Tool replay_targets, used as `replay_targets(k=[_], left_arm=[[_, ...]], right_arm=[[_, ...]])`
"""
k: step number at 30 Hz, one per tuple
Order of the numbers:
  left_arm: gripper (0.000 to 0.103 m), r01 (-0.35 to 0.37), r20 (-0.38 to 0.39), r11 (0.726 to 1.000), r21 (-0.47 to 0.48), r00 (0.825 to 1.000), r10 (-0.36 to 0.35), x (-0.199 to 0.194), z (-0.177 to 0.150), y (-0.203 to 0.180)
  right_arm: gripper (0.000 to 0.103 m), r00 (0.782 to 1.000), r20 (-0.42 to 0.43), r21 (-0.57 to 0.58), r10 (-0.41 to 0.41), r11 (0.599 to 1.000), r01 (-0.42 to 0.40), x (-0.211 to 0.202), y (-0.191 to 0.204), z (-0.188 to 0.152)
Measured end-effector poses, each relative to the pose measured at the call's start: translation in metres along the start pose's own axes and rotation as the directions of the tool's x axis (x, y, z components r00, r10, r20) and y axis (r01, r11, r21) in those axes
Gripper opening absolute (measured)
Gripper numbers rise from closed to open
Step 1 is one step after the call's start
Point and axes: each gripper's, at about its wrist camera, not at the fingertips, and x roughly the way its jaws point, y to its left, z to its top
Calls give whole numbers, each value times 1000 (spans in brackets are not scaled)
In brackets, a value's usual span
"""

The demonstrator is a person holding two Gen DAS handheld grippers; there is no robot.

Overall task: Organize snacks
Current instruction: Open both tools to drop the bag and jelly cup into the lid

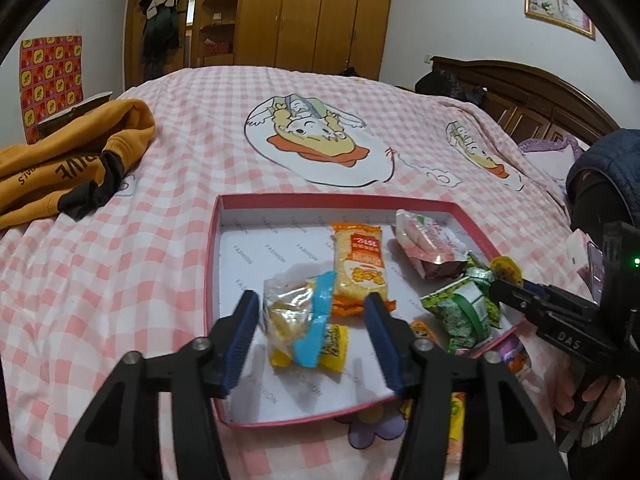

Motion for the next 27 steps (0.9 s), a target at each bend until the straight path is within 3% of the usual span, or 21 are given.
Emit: replay_targets(k=[7, 9, 11, 14, 27], left_arm=[[76, 10, 44, 999, 46, 999, -12, -15, 3, -12], [78, -2, 55, 999, 48, 999, 0, -18, 4, -13], [79, 5, 55, 999, 42, 998, -7, -20, 3, -13], [79, 11, 49, 1000, 29, 999, -13, -23, 3, -13], [80, 1, 50, 998, 69, 999, -5, -49, 0, -27]], right_arm=[[45, 1000, 13, -43, -18, 999, 19, -3, 9, -2], [59, 999, 41, -41, -33, 999, 34, -9, 8, -3], [65, 997, 72, -38, -31, 999, 34, -15, 9, -4], [86, 991, 122, -35, -59, 997, 64, -25, 9, -5], [87, 992, 126, 35, -29, 999, 25, -39, 1, -1]])
